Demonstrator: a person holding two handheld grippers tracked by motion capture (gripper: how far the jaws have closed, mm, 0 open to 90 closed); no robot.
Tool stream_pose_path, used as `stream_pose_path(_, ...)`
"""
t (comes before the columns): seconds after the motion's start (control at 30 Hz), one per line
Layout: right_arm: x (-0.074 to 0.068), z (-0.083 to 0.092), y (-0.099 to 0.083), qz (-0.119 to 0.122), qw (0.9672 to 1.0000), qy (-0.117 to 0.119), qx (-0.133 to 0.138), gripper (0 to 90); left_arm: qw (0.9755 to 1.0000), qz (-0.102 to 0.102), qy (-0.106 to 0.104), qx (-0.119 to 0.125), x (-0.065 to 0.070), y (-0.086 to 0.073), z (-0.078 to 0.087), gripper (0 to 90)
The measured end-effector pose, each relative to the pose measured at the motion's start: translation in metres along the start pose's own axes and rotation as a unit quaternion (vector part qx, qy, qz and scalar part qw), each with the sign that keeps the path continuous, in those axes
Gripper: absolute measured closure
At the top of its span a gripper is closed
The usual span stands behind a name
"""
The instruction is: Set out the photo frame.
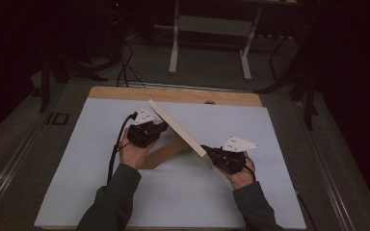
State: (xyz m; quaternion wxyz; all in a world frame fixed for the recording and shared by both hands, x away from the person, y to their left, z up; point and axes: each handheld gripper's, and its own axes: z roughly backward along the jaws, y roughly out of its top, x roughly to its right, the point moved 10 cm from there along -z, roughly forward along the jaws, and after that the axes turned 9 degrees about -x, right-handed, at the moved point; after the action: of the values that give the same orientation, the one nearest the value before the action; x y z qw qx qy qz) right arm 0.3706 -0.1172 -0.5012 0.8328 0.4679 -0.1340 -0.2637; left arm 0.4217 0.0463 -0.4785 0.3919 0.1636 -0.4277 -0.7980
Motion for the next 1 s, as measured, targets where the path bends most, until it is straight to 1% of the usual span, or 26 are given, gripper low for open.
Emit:
stream_pose_path(0.2, -0.004, 0.001, 0.003, 0.005, 1.0000, 0.005, 0.001, 89.6, 1.0000, 0.001, -0.004, 0.002, 0.001, 0.003, 0.000, 90.0)
stream_pose_path(0.37, -0.006, 0.003, 0.006, 0.010, 0.9999, 0.006, 0.004, 89.7, 1.0000, -0.003, -0.001, 0.000, 0.002, 0.006, 0.000, 90.0)
stream_pose_path(0.7, -0.014, 0.004, 0.012, 0.023, 0.9996, 0.013, 0.007, 89.7, 0.9999, -0.012, -0.004, -0.004, 0.008, 0.009, -0.005, 90.0)
stream_pose_path(1.0, -0.020, 0.004, 0.017, 0.027, 0.9994, 0.018, 0.010, 89.7, 0.9998, -0.018, -0.004, -0.009, 0.011, 0.010, -0.008, 90.0)
